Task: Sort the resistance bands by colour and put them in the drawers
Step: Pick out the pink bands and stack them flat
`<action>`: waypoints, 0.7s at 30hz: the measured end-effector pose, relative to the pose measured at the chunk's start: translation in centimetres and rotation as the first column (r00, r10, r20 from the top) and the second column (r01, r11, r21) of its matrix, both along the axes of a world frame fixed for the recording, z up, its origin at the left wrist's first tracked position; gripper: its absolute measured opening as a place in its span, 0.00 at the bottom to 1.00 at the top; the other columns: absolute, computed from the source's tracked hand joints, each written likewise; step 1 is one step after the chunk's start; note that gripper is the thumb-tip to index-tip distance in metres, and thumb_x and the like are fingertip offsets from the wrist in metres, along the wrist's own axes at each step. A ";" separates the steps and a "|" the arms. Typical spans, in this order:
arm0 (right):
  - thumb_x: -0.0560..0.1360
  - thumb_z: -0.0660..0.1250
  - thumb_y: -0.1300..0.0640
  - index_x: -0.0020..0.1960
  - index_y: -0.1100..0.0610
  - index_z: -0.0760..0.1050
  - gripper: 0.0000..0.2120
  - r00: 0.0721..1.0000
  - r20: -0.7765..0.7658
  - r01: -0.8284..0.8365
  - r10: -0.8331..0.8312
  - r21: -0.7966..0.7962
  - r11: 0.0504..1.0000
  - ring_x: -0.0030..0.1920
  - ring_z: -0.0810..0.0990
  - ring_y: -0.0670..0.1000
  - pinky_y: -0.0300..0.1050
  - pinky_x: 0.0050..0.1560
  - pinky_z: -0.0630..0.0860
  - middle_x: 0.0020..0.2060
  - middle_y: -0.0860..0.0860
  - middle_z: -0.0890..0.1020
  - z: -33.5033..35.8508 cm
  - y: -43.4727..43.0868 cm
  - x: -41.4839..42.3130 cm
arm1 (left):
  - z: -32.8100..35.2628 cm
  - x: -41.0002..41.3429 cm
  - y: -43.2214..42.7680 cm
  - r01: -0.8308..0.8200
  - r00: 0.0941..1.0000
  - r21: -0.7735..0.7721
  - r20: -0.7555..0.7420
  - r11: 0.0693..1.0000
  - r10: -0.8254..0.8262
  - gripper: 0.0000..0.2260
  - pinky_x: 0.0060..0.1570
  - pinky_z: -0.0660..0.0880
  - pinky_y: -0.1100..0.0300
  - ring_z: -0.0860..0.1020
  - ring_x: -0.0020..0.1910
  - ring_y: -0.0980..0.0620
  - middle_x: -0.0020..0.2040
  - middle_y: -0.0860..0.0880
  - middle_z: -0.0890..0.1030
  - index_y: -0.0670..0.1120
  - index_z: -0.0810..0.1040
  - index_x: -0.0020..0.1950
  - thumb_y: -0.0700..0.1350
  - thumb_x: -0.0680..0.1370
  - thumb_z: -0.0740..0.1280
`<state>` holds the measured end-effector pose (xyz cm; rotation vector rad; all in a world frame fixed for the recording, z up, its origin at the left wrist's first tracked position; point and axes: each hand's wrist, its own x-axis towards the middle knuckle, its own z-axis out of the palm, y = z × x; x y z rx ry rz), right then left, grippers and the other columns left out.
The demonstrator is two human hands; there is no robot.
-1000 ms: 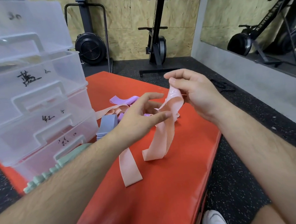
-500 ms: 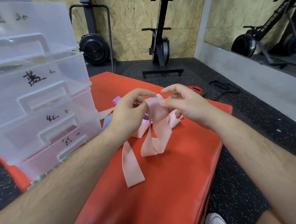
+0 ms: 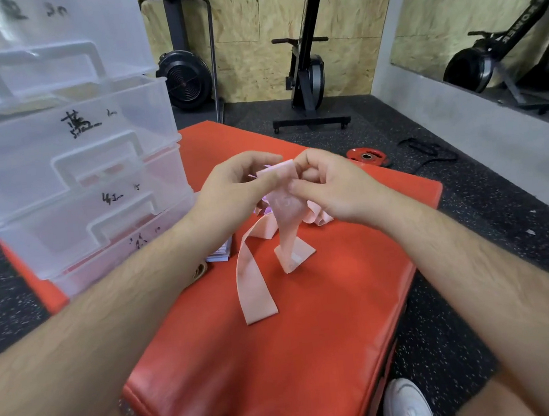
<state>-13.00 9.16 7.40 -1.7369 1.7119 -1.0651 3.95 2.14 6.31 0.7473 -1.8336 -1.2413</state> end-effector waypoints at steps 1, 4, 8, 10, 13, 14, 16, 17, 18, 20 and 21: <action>0.80 0.66 0.58 0.49 0.53 0.73 0.02 1.000 -0.006 -0.018 0.018 -0.018 1.000 0.33 0.74 0.52 0.52 0.32 0.71 0.42 0.67 0.81 0.0 0.0 0.3 | -0.1 0.1 0.1 -0.002 0.999 -0.034 0.032 0.999 0.003 0.07 0.38 0.77 0.60 0.79 0.39 0.54 0.44 0.46 0.84 0.47 0.83 0.53 0.46 0.77 0.72; 0.81 0.66 0.59 0.53 0.54 0.73 0.03 0.994 0.044 -0.099 0.098 0.015 0.995 0.29 0.73 0.45 0.40 0.31 0.69 0.39 0.60 0.83 -0.3 0.3 0.8 | -0.3 1.0 0.2 0.001 1.000 0.016 0.004 1.000 -0.001 0.03 0.39 0.77 0.56 0.78 0.38 0.51 0.41 0.45 0.82 0.44 0.82 0.49 0.43 0.78 0.70; 0.77 0.72 0.52 0.52 0.58 0.75 0.11 0.978 0.059 -0.209 0.202 0.154 0.966 0.37 0.77 0.45 0.41 0.41 0.70 0.42 0.63 0.83 -1.3 0.5 1.0 | -0.7 2.7 0.6 0.031 0.997 0.147 -0.076 0.989 -0.020 0.02 0.40 0.77 0.57 0.78 0.39 0.50 0.43 0.42 0.81 0.42 0.79 0.49 0.40 0.79 0.68; 0.74 0.75 0.51 0.47 0.59 0.75 0.13 0.971 0.043 -0.237 0.234 0.206 0.949 0.35 0.73 0.46 0.43 0.40 0.67 0.35 0.59 0.78 -1.8 0.6 0.5 | -1.0 3.8 0.8 -0.010 0.997 0.176 -0.078 0.984 0.024 0.02 0.38 0.77 0.59 0.79 0.38 0.51 0.43 0.42 0.81 0.41 0.78 0.50 0.39 0.80 0.67; 0.66 0.77 0.40 0.45 0.57 0.76 0.22 0.965 -0.095 -0.200 0.243 0.328 0.923 0.32 0.67 0.45 0.44 0.38 0.62 0.32 0.47 0.74 -2.6 1.0 -0.6 | -1.4 5.8 0.7 -0.123 0.989 0.211 -0.059 0.970 0.139 0.02 0.38 0.77 0.60 0.79 0.38 0.50 0.43 0.42 0.81 0.41 0.78 0.49 0.40 0.80 0.66; 0.62 0.76 0.36 0.46 0.56 0.77 0.26 0.958 -0.148 -0.181 0.247 0.360 0.915 0.33 0.68 0.44 0.45 0.40 0.63 0.31 0.44 0.74 -2.8 1.3 -1.1 | -1.6 6.5 0.7 -0.160 0.983 0.228 -0.048 0.960 0.176 0.03 0.37 0.77 0.60 0.78 0.36 0.51 0.42 0.43 0.81 0.41 0.78 0.49 0.40 0.80 0.67; 0.60 0.76 0.36 0.44 0.51 0.80 0.22 0.948 -0.169 -0.178 0.268 0.416 0.891 0.33 0.71 0.43 0.42 0.43 0.63 0.30 0.41 0.76 -3.1 1.9 -2.3 | -2.0 8.2 0.5 -0.223 0.971 0.255 -0.023 0.941 0.236 0.02 0.35 0.77 0.60 0.78 0.34 0.50 0.41 0.43 0.80 0.40 0.77 0.48 0.39 0.79 0.67; 0.63 0.77 0.38 0.43 0.50 0.80 0.18 0.945 -0.164 -0.184 0.283 0.448 0.875 0.35 0.72 0.44 0.42 0.44 0.63 0.32 0.43 0.76 -3.2 2.3 -3.0 | -2.3 9.0 0.6 -0.248 0.966 0.262 -0.002 0.933 0.257 0.03 0.34 0.77 0.60 0.78 0.34 0.50 0.40 0.43 0.79 0.41 0.77 0.45 0.38 0.79 0.67; 0.66 0.78 0.41 0.44 0.51 0.81 0.15 0.941 -0.168 -0.185 0.294 0.473 0.861 0.36 0.72 0.45 0.43 0.45 0.64 0.33 0.45 0.77 -3.3 2.7 -3.6 | -2.7 9.8 0.6 -0.262 0.964 0.268 0.030 0.927 0.264 0.05 0.33 0.77 0.61 0.78 0.34 0.51 0.39 0.44 0.80 0.42 0.77 0.43 0.37 0.79 0.67; 0.70 0.78 0.45 0.45 0.52 0.81 0.12 0.935 -0.207 -0.148 0.290 0.513 0.846 0.36 0.73 0.45 0.45 0.44 0.67 0.34 0.46 0.76 -3.3 3.7 -4.7 | -3.9 11.2 1.0 -0.259 0.964 0.280 0.127 0.924 0.232 0.05 0.33 0.77 0.60 0.79 0.34 0.51 0.39 0.44 0.81 0.42 0.77 0.42 0.36 0.78 0.68; 0.70 0.78 0.46 0.45 0.52 0.82 0.11 0.938 -0.209 -0.128 0.277 0.532 0.837 0.36 0.73 0.45 0.45 0.42 0.67 0.34 0.46 0.77 -3.4 4.3 -5.2 | -4.7 11.9 1.2 -0.266 0.958 0.289 0.181 0.920 0.220 0.05 0.34 0.78 0.60 0.79 0.35 0.50 0.40 0.43 0.81 0.42 0.77 0.42 0.36 0.78 0.68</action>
